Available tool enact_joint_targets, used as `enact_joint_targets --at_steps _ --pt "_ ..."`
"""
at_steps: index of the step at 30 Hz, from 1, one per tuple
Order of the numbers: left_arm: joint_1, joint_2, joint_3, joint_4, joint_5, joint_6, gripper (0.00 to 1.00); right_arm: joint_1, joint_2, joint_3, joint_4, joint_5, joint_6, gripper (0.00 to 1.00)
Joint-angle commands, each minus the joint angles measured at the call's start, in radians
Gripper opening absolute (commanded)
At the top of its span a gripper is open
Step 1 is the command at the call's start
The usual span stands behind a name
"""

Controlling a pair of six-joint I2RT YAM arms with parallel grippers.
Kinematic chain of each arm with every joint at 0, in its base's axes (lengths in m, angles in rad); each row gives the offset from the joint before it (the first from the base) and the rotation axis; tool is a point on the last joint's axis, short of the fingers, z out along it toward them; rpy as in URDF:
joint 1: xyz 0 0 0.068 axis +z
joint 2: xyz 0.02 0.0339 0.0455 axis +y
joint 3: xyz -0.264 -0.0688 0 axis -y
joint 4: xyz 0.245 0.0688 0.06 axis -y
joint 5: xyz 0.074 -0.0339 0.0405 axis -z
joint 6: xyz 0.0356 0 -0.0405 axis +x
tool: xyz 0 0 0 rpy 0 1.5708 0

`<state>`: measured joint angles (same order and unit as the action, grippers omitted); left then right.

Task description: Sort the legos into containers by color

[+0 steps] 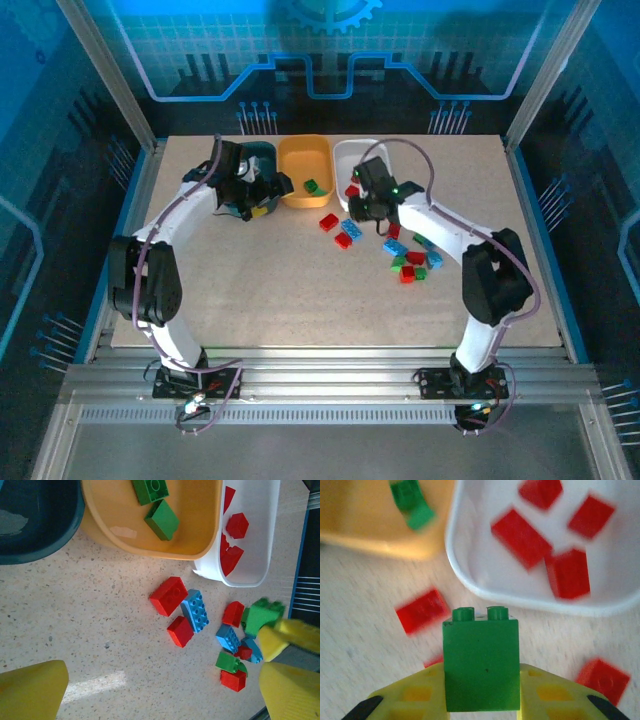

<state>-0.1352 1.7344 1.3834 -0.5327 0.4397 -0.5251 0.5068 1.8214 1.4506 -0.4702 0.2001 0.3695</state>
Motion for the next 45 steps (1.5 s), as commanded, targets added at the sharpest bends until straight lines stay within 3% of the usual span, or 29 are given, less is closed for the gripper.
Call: enact_joint_targets --at_steps 1,10,13,17,21,33,40,45 --pt "0.008 -0.014 -0.022 0.009 0.014 -0.006 0.99 0.009 0.144 0.163 -0.005 -0.053 0.019 0.3" --pt "0.009 -0.004 -0.018 0.0 0.009 0.005 0.99 0.019 0.465 0.632 -0.136 -0.106 -0.001 0.32" --pt "0.008 0.0 -0.018 0.007 0.027 0.002 0.99 0.021 0.54 0.744 -0.19 -0.124 -0.007 0.48" --pt "0.002 0.004 -0.02 0.013 0.04 0.003 0.99 0.033 0.512 0.765 -0.211 -0.119 -0.025 0.55" --pt "-0.035 0.012 -0.012 -0.002 0.025 0.02 0.99 0.034 0.336 0.605 -0.153 -0.097 -0.035 0.56" --pt "-0.215 0.057 0.051 -0.063 -0.078 0.034 0.99 -0.032 -0.238 -0.159 0.011 -0.016 0.015 0.57" --pt "-0.385 0.168 0.106 -0.047 -0.122 -0.004 0.97 -0.079 -0.42 -0.448 -0.02 0.011 0.094 0.54" --pt "-0.429 0.193 0.097 -0.027 -0.118 -0.019 0.97 -0.04 -0.479 -0.565 -0.103 0.042 0.128 0.54"
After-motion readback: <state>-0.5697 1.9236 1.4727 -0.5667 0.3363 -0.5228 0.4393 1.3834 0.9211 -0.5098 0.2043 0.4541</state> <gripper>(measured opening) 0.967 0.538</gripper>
